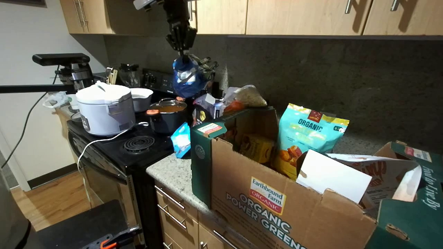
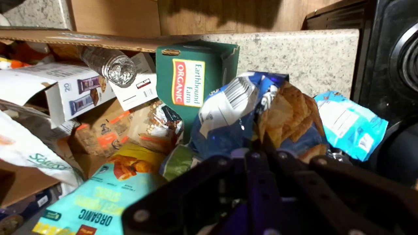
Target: Put the bottle of water, the black and dark blue snack packs, the top plastic and the remaining snack pack in the box respectively
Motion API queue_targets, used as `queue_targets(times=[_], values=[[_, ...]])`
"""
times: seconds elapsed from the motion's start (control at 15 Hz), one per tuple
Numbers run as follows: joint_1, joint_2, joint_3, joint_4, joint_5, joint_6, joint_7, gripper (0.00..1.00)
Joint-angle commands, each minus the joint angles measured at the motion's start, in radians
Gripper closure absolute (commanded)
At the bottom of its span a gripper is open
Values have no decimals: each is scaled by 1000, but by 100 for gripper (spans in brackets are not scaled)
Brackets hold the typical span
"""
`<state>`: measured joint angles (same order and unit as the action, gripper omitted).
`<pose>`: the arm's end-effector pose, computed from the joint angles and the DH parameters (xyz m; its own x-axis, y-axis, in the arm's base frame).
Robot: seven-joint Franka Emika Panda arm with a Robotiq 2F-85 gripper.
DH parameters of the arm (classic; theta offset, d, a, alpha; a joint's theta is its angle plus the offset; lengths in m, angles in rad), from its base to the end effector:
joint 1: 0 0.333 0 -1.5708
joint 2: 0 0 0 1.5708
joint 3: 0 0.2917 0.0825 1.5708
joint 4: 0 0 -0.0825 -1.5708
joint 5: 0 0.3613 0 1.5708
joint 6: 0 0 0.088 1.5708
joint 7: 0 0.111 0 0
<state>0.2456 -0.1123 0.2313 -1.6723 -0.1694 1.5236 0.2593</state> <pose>0.4452 0.2153 0.6050 0.9775 0.2107 0.0125 0.2041 -0.9589 0.1972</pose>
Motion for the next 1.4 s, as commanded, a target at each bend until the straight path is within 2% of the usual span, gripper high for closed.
queue_targets(times=[0.0,0.33,0.4,0.73,1.33], values=[[-46,-93,-24,-71,36,52,69,100],[-88,-173,-38,-143,44,105,115,100],[-88,-113,-31,-78,36,60,80,98],[-95,-146,-29,-116,36,76,95,98],[-99,-139,-30,-108,31,79,101,100]])
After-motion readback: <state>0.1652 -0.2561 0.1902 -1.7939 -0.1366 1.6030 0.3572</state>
